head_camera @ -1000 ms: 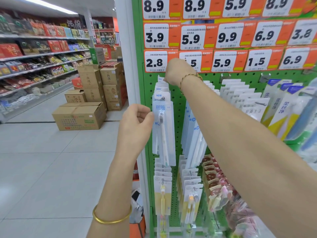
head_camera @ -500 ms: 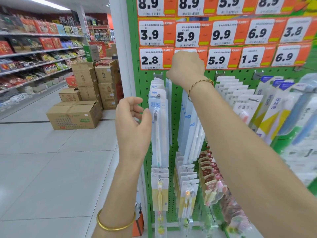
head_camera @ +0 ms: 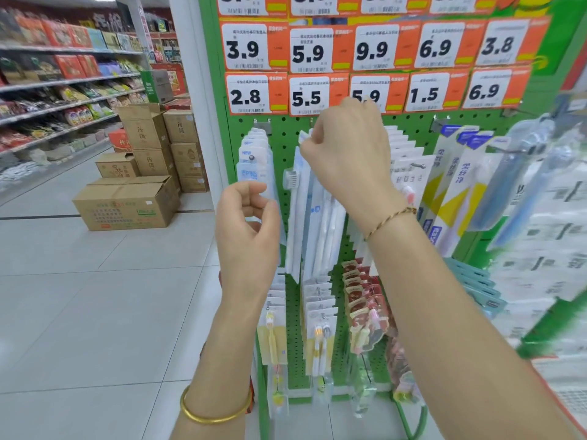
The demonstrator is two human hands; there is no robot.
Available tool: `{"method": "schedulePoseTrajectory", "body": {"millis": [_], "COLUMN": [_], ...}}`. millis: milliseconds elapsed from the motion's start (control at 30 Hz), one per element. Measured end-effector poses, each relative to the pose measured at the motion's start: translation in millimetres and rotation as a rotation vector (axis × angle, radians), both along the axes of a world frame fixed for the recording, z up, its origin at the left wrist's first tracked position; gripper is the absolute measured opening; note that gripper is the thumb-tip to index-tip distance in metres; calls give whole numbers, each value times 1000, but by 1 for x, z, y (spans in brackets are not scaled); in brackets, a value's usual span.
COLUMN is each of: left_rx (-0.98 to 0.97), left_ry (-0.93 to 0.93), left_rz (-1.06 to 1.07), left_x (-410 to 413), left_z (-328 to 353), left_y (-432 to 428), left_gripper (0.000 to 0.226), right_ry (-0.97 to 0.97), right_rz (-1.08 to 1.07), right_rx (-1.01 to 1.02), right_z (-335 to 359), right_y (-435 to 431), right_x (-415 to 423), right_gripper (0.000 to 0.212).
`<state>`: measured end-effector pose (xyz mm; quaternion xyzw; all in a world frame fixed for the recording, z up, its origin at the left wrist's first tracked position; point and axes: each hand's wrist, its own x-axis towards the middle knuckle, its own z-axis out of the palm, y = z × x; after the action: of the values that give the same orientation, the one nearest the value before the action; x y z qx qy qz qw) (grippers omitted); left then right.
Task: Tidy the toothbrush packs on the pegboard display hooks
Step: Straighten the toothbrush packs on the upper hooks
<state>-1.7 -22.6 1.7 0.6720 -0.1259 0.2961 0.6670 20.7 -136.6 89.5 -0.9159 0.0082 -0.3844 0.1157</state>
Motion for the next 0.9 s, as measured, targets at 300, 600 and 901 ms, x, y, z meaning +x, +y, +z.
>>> {"method": "schedulePoseTrajectory", "body": {"millis": [300, 600, 901], "left_rx": [148, 83, 56], "left_ry": [239, 536, 654], "left_rz": [-346, -404, -331], "left_x": [-34, -58, -42], "left_z": [-46, -94, -109], "left_y": [-34, -69, -90], "left_gripper": [29, 19, 29], "right_ry": [211, 362, 541], "right_rz": [325, 309, 349], "right_rx": [302, 741, 928], "right_z": [-63, -151, -222], "right_y": [-62, -97, -96], "right_x": [-60, -101, -118], "right_gripper": [14, 10, 21]}}
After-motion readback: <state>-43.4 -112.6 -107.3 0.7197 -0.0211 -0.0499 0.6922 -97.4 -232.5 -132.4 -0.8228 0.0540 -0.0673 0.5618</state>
